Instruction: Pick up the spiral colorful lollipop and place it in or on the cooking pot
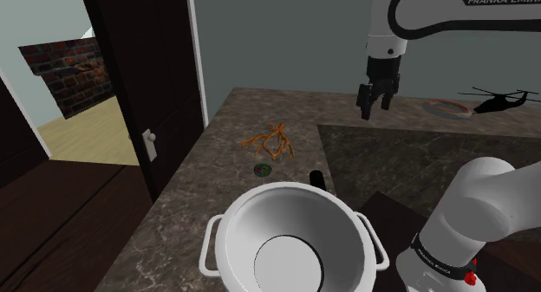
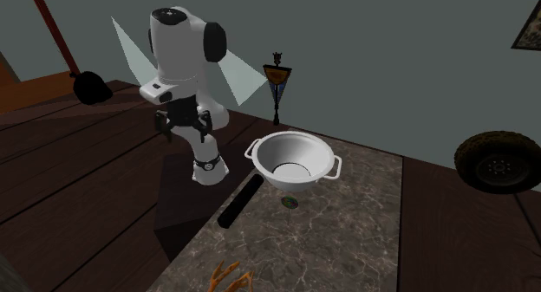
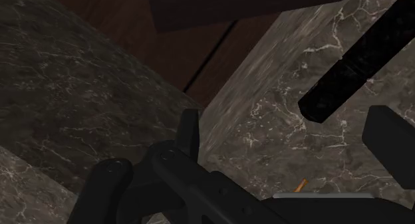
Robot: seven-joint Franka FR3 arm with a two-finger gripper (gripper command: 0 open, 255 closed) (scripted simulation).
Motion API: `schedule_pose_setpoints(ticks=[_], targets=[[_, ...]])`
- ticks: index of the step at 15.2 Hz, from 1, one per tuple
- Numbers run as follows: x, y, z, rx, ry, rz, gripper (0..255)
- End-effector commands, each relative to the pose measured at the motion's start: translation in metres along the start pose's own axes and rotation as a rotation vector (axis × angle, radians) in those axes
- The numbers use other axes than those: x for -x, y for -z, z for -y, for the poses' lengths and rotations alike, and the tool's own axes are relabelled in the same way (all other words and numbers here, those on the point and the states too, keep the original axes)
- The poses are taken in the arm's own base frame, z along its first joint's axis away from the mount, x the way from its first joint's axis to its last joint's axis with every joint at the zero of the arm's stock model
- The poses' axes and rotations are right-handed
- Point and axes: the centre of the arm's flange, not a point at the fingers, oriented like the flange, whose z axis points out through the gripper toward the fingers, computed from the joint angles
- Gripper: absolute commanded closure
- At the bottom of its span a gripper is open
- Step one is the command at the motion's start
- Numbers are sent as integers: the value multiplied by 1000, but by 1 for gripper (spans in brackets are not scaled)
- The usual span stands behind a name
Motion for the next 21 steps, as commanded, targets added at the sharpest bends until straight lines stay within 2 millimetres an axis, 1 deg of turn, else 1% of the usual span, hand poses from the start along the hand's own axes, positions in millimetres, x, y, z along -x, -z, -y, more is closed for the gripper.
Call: schedule_pose_setpoints(ticks=[1,11,21], targets=[[0,0,0,0,0,0,0],[-69,-52,83,-162,-31,80,0],[-136,-96,172,-323,-62,161,0]])
